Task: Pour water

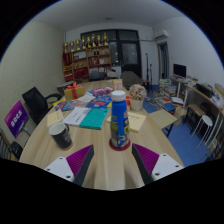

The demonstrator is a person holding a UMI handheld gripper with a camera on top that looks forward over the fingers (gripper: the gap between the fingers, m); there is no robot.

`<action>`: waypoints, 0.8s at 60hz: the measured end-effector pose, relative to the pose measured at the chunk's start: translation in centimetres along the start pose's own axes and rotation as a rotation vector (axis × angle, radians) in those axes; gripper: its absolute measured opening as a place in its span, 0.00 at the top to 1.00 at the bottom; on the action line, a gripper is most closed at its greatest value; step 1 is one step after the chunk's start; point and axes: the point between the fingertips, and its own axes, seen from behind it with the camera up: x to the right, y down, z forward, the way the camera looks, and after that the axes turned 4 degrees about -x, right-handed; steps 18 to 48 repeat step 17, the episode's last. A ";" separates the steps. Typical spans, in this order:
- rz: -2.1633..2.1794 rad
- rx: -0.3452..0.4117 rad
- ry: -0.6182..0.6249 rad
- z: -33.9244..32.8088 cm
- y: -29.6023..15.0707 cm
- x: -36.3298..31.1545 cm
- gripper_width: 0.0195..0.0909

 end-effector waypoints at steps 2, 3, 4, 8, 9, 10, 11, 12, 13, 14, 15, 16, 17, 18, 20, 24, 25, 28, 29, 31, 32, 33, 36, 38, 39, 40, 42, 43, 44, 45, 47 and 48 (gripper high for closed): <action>-0.011 -0.002 0.008 -1.7 0.1 -0.9 0.10; -0.017 -0.004 0.012 -2.5 -0.1 -1.2 0.10; -0.021 -0.005 0.020 -3.5 0.1 -1.9 0.10; -0.028 -0.009 0.045 -6.9 0.4 -4.0 0.10; -0.026 -0.013 0.050 -7.8 0.5 -4.6 0.10; -0.022 -0.018 0.055 -8.6 0.7 -5.2 0.10; -0.016 -0.024 0.056 -9.3 0.5 -5.4 0.11; -0.012 -0.025 0.060 -9.9 0.8 -6.2 0.10; -0.007 -0.023 0.062 -10.6 0.8 -6.8 0.10; -0.003 -0.020 0.064 -11.3 0.9 -7.5 0.10; 0.001 -0.015 0.066 -12.0 0.8 -8.1 0.11; 0.006 -0.009 0.069 -12.7 0.8 -8.6 0.11; 0.010 -0.003 0.074 -13.5 0.8 -9.1 0.11; 0.010 -0.003 0.074 -13.5 0.8 -9.1 0.11; 0.010 -0.003 0.074 -13.5 0.8 -9.1 0.11; 0.010 -0.003 0.074 -13.5 0.8 -9.1 0.11; 0.010 -0.003 0.074 -13.5 0.8 -9.1 0.11; 0.010 -0.003 0.074 -13.5 0.8 -9.1 0.11; 0.010 -0.003 0.074 -13.5 0.8 -9.1 0.11; 0.010 -0.003 0.074 -13.5 0.8 -9.1 0.11; 0.010 -0.003 0.074 -13.5 0.8 -9.1 0.11; 0.010 -0.003 0.074 -13.5 0.8 -9.1 0.11; 0.010 -0.003 0.074 -13.5 0.8 -9.1 0.11; 0.010 -0.003 0.074 -13.5 0.8 -9.1 0.11; 0.010 -0.003 0.074 -13.5 0.8 -9.1 0.11; 0.010 -0.003 0.074 -13.5 0.8 -9.1 0.11; 0.010 -0.003 0.074 -13.5 0.8 -9.1 0.11; 0.010 -0.003 0.074 -13.5 0.8 -9.1 0.11; 0.010 -0.003 0.074 -13.5 0.8 -9.1 0.11; 0.010 -0.003 0.074 -13.5 0.8 -9.1 0.11; 0.010 -0.003 0.074 -13.5 0.8 -9.1 0.11; 0.010 -0.003 0.074 -13.5 0.8 -9.1 0.11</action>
